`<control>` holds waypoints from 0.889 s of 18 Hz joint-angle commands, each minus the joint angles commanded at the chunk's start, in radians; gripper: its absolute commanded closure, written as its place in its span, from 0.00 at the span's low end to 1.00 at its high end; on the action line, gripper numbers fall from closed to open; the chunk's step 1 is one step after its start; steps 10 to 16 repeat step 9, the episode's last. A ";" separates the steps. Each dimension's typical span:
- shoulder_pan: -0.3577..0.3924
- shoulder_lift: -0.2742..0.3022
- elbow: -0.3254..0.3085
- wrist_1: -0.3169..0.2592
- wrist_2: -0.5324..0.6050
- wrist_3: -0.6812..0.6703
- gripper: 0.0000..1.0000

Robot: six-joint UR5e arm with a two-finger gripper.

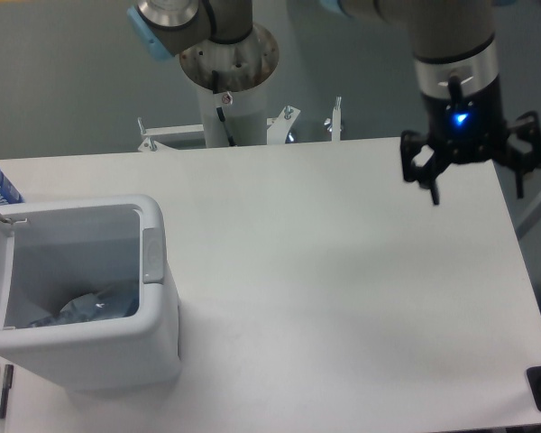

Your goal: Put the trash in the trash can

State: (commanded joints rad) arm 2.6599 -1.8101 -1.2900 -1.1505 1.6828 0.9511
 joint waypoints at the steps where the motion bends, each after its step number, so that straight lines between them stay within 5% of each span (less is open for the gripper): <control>1: 0.000 0.000 0.000 0.002 -0.003 0.000 0.00; 16: 0.006 0.003 0.003 0.005 -0.003 -0.005 0.00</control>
